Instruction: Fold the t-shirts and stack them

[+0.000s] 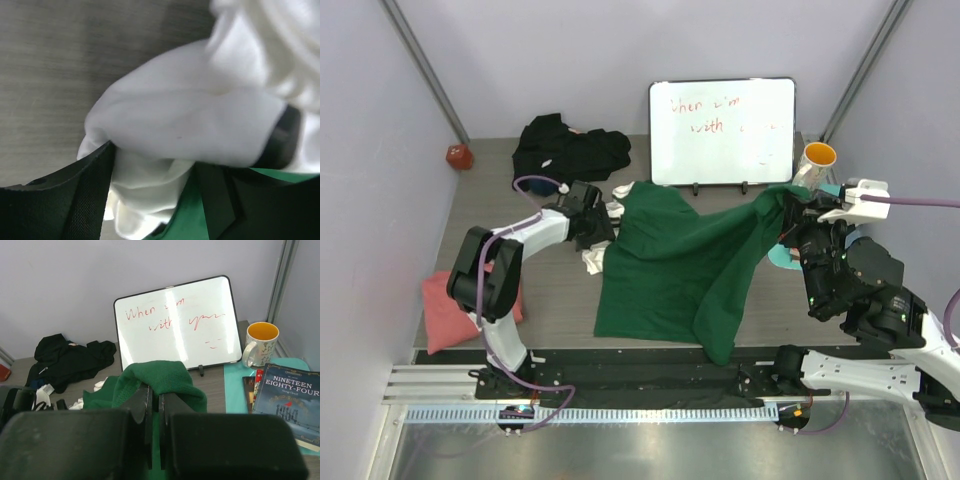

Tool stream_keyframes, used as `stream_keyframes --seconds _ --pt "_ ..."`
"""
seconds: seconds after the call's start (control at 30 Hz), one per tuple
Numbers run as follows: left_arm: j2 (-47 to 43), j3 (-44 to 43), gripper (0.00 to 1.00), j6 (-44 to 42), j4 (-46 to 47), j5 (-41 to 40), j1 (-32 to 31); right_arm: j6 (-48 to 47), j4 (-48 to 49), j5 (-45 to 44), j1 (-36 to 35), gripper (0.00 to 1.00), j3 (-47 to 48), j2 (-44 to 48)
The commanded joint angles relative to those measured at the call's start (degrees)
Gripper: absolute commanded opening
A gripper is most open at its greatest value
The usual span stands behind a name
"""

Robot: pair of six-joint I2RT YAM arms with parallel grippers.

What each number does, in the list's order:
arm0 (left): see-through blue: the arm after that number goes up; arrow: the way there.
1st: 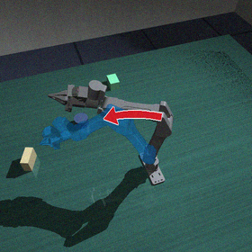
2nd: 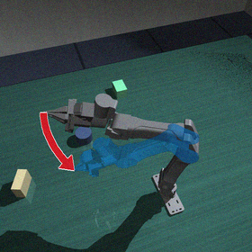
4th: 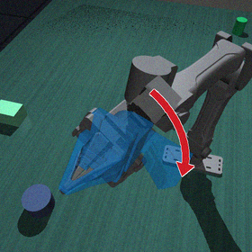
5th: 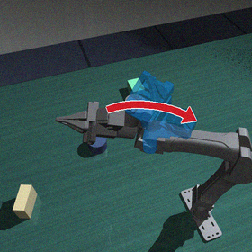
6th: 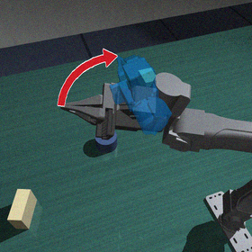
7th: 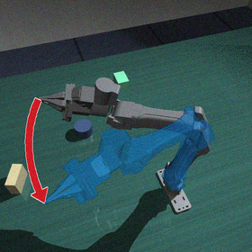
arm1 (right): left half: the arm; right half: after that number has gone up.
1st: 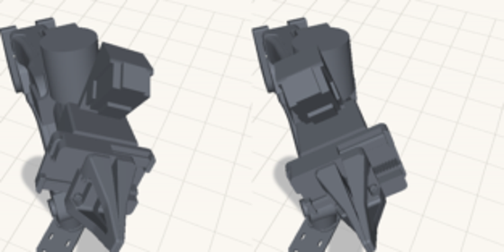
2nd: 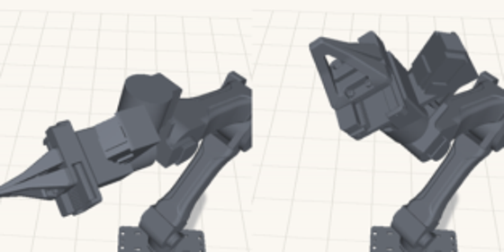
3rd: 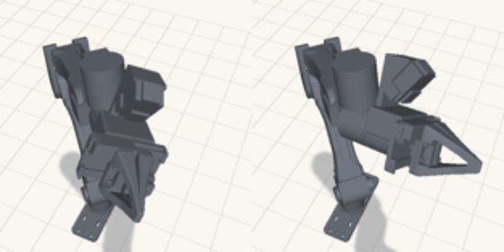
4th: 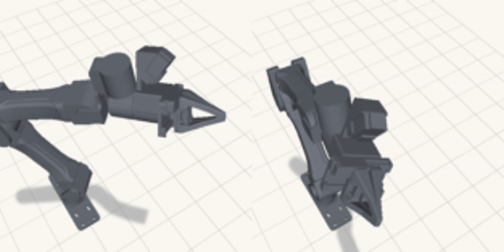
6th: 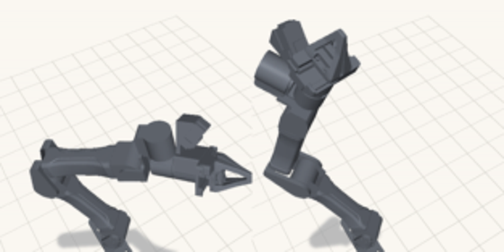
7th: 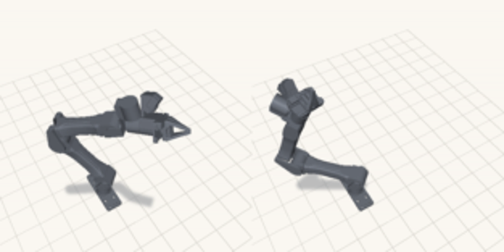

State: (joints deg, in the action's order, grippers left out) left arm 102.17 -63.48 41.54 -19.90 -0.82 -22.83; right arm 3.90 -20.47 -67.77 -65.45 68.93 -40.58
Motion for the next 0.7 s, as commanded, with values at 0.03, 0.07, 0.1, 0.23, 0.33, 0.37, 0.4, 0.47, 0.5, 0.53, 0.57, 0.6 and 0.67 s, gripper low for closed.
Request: stream_keyframes --seconds 0.03,0.07,0.1,0.23,0.33,0.37,0.4,0.47,0.5,0.53,0.57,0.6,0.67 --pt "4.9 -2.2 0.59 0.2 2.8 0.6 -0.3 1.2 -0.4 0.3 -0.1 0.01 2.7 -0.8" --pt "5.3 -2.2 0.5 0.2 2.8 0.5 -0.3 1.1 -0.4 0.2 -0.1 0.01 2.7 -0.7" --pt "5.7 -2.0 0.42 0.4 3.1 0.4 -0.5 1.1 -0.4 0.4 -0.1 0.01 2.7 -0.8" --pt "5.0 -1.6 0.0 0.6 2.6 -1.9 -0.4 0.8 -0.4 0.1 0.0 0.01 2.4 -1.0" --pt "1.9 -2.9 0.0 -0.1 1.0 -6.7 -0.4 1.1 -0.4 0.1 -0.1 0.01 1.6 -0.6" --pt "1.0 -3.5 0.0 -0.5 0.3 -8.0 -0.3 1.5 -0.4 -0.1 -0.1 0.01 1.0 -0.6" --pt "0.2 -5.4 0.0 -1.3 -1.0 -11.0 -0.1 1.7 -0.4 -0.1 -0.1 0.01 0.8 -0.2" --pt "-1.6 -8.1 0.0 -2.0 -2.2 -12.8 0.6 2.7 -0.5 0.0 -0.1 0.01 0.2 0.0" --pt "-1.9 -11.5 0.0 -2.5 -3.6 -13.9 1.6 3.0 -0.8 0.1 0.0 0.01 0.2 0.1" --pt "-2.1 -13.6 0.0 -2.9 -4.3 -14.7 2.2 3.1 -1.0 0.1 -0.1 0.01 0.1 0.1" --pt "-2.0 -15.7 0.0 -3.2 -5.5 -15.7 2.8 3.5 -1.5 -0.1 -0.1 0.01 0.0 0.1" --pt "-1.7 -20.4 0.0 -3.5 -7.8 -16.5 3.5 3.9 -1.8 -0.1 -0.1 0.01 0.0 0.1" --pt "0.1 -25.6 0.0 -4.2 -10.8 -18.9 5.8 4.6 -2.5 -0.3 -0.1 0.01 -0.5 0.3"
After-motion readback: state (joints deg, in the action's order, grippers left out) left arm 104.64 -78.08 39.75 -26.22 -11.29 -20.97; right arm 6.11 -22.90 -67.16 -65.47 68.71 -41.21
